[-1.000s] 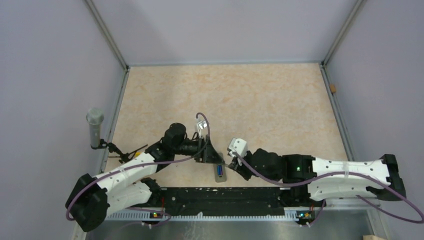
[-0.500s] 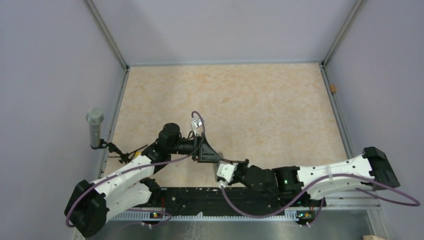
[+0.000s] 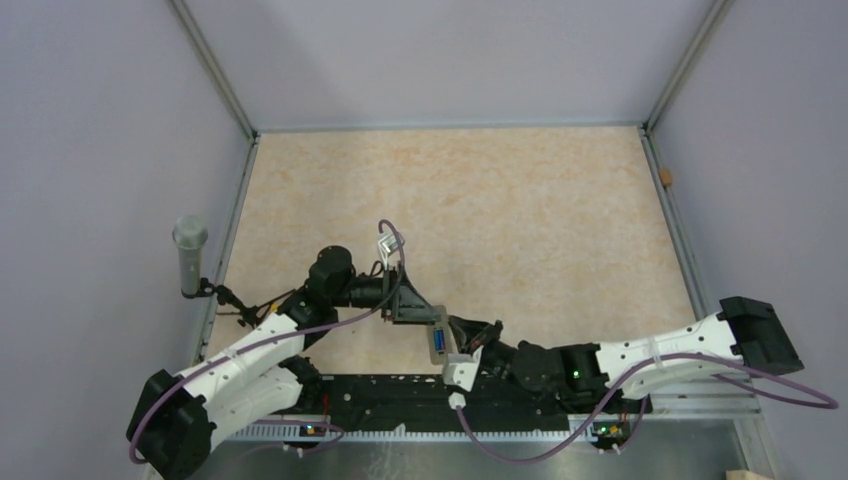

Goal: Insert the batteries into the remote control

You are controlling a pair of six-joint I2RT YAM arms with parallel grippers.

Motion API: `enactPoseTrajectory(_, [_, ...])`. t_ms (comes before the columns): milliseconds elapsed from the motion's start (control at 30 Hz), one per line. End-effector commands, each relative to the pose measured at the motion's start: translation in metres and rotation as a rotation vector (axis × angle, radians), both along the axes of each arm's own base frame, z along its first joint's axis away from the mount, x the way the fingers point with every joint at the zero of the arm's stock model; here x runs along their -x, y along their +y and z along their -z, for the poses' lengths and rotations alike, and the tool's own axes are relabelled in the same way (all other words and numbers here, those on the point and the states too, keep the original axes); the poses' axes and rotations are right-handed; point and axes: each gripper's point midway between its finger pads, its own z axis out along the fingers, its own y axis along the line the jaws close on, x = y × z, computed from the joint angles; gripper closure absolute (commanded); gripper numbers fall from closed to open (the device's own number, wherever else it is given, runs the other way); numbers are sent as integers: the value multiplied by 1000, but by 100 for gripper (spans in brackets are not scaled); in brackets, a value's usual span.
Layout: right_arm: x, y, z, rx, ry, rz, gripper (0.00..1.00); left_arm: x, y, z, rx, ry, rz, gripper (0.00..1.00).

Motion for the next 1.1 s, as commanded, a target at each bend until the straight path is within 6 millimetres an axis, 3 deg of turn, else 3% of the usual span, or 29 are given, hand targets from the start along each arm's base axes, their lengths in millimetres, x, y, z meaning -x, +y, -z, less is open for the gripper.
enactPoseTrajectory(0, [3, -1, -26, -81, -99, -38, 100, 4, 1, -16, 71, -47, 24, 36])
enactPoseTrajectory(433, [16, 1, -44, -123, -288, -120, 100, 7, 1, -20, 106, -41, 41, 47])
enactPoseTrajectory(633, [18, 8, -40, -84, -327, -136, 100, 7, 1, -21, 114, -35, 41, 54])
enactPoseTrajectory(867, [16, 11, -36, -71, -341, -117, 100, 9, 2, -21, 117, -36, 50, 75])
enactPoseTrajectory(1067, [15, 13, -33, -65, -331, -112, 99, 10, 2, -22, 123, -44, 55, 100])
